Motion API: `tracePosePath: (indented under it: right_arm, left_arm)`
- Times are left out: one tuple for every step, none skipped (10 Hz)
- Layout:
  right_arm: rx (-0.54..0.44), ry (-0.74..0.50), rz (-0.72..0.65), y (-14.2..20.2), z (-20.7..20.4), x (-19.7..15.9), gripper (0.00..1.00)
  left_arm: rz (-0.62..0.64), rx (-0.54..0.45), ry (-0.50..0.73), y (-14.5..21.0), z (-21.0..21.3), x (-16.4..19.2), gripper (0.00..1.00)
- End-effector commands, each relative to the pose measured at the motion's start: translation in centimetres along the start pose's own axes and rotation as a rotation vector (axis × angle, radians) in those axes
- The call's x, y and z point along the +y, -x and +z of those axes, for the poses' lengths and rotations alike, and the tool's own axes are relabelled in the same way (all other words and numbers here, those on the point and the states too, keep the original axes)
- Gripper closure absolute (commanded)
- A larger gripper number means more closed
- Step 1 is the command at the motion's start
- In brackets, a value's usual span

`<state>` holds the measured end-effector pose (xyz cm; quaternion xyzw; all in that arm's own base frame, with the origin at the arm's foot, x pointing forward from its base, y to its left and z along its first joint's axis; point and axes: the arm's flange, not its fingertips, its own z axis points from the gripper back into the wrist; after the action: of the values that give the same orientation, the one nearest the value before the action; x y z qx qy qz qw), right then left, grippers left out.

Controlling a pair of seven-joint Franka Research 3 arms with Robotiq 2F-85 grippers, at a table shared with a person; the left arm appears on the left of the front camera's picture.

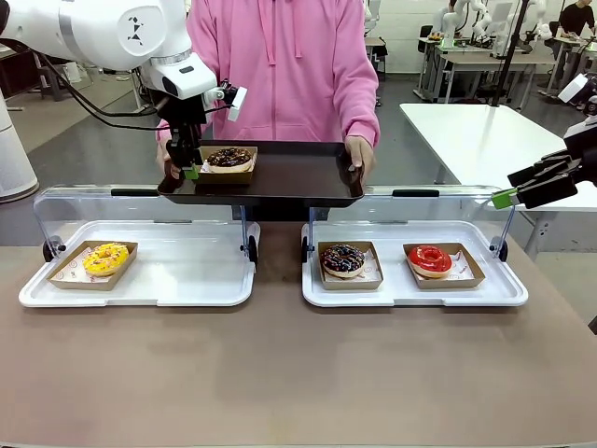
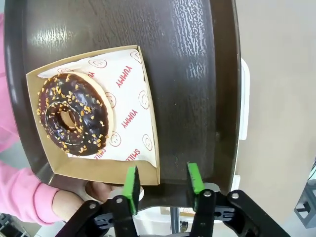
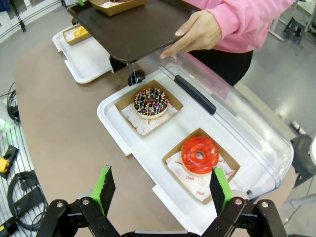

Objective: Provide the desired donut to the person.
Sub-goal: Place the picked Paper togo box onto the Handle tray extended by the person.

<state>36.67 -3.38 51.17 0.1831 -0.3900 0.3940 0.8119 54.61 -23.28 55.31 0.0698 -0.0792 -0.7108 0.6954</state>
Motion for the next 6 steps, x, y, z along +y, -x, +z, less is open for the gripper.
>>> tracePosePath:
  right_arm:
    - [0.001,-0.011,0.009,0.18,-0.10,-0.03,0.00]
    - [0.001,-0.011,0.009,0.18,-0.10,-0.03,0.00]
    - [0.001,-0.011,0.009,0.18,-0.10,-0.03,0.00]
    - [0.001,-0.011,0.009,0.18,-0.10,-0.03,0.00]
    - [0.001,-0.011,0.009,0.18,-0.10,-0.03,0.00]
    - [0.001,-0.011,0.009,0.18,-0.10,-0.03,0.00]
  left_arm:
    - [0.026,-0.004,0.025,-0.16,0.27,0.66,0.10]
    - [0.026,-0.006,0.032,-0.09,0.28,0.68,0.00]
    - [0.027,-0.012,0.039,-0.02,0.41,0.65,0.00]
    - [0.028,-0.017,0.049,0.10,0.56,0.66,0.00]
    - [0.027,-0.025,0.059,0.18,0.68,0.63,0.00]
    - [0.027,-0.024,0.063,0.26,0.73,0.62,0.00]
